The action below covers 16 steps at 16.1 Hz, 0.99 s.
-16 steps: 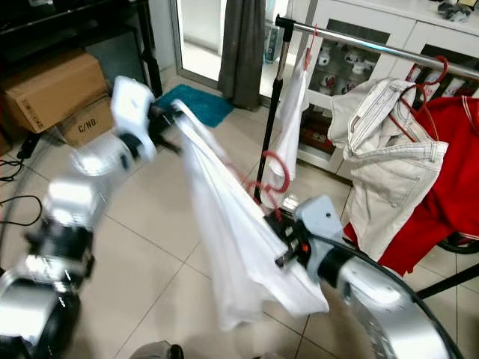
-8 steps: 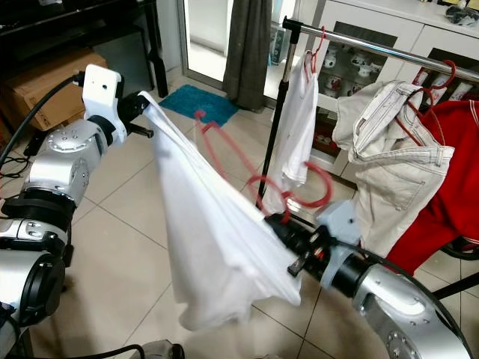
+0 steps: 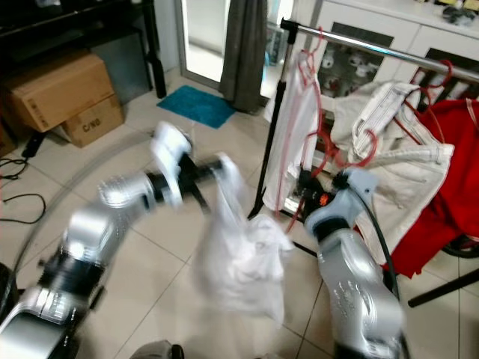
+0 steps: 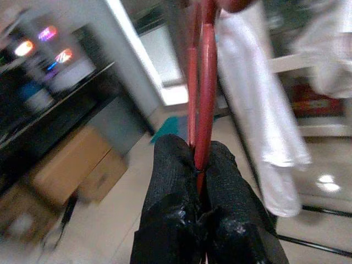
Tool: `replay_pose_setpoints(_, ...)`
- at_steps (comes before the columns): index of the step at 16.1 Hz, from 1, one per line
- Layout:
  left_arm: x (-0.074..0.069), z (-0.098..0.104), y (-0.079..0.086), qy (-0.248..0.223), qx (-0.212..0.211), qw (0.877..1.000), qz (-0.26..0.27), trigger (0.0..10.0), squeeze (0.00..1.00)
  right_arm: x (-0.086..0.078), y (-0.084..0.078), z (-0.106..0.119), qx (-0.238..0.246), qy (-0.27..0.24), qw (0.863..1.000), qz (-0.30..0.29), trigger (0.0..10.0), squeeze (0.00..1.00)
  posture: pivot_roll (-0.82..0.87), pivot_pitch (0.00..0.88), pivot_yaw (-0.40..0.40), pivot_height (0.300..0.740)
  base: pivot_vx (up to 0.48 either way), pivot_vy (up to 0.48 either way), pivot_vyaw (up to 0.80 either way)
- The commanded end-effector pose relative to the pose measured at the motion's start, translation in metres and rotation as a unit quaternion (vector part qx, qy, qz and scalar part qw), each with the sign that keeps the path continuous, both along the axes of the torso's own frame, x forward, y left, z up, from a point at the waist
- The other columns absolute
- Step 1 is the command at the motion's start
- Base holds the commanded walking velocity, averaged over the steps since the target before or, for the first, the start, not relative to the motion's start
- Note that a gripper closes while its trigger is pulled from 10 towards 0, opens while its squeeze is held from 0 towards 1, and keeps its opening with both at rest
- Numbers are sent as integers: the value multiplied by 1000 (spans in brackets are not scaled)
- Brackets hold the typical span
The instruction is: Hang hanger
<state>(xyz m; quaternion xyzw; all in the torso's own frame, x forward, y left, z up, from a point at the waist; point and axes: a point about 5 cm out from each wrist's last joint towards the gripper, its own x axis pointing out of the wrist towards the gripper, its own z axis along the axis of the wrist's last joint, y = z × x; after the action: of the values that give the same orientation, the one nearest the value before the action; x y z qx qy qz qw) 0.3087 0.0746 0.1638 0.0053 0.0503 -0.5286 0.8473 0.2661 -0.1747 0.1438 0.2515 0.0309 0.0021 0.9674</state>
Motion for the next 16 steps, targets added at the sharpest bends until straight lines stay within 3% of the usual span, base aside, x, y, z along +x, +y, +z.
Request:
replay_pose_setpoints(1,-8,12,1,-9,-9,999,-33,0,0,2,-19,-1,8,4,998,-66,0,0,-16,13,-20,740,0,0,0)
replay_pose_setpoints(3,-18,14,9,5,-8,999,-46,0,0,7,-30,-1,-26,8,995,-100,0,0,-10,20,-20,740,0,0,0)
replay_pose_setpoints(5,-24,16,21,15,-11,1000,-24,0,0,8,-37,1,-55,7,992,-117,0,0,-8,28,-18,740,0,0,0)
replay_pose_setpoints(6,-28,16,24,24,-16,999,-20,0,0,8,-39,3,-41,0,991,-124,0,0,-6,32,-18,740,0,0,0)
replay_pose_setpoints(7,-34,18,29,48,-60,997,-4,0,0,9,-45,10,102,-37,981,-161,0,0,-3,38,-16,740,0,0,0)
replay_pose_setpoints(8,-36,26,30,68,-127,990,4,0,0,9,-47,17,193,-74,963,-175,0,0,-9,41,-12,740,0,0,0)
replay_pose_setpoints(9,-36,52,32,85,-268,960,5,0,0,9,-49,28,243,-119,947,-172,0,0,-9,41,-12,740,0,0,0)
replay_pose_setpoints(10,-35,63,34,85,-321,943,4,0,0,9,-49,30,238,-129,948,-165,0,0,-15,46,-10,740,0,0,0)
replay_pose_setpoints(11,-27,96,47,72,-437,897,8,0,0,12,-28,26,26,-93,992,-82,0,0,-14,47,-9,740,0,0,0)
replay_pose_setpoints(12,-22,102,51,78,-440,895,9,0,0,14,-19,15,-42,-69,995,-59,0,0,-8,44,-14,740,0,0,0)
replay_pose_setpoints(13,-22,102,51,83,-438,895,9,0,0,14,-18,15,-43,-71,995,-56,0,0,-8,44,-14,740,0,0,0)
replay_pose_setpoints(14,-22,97,46,98,-402,910,10,0,0,17,-12,18,-48,-82,995,-42,0,0,-2,39,-15,740,0,0,0)
replay_pose_setpoints(15,-24,82,35,120,-307,944,17,0,0,23,0,27,-44,-111,993,-20,0,0,-2,39,-15,740,0,0,0)
replay_pose_setpoints(16,-22,67,25,142,-237,961,31,0,0,29,6,39,36,-142,989,-29,0,0,1,37,-10,740,0,0,0)
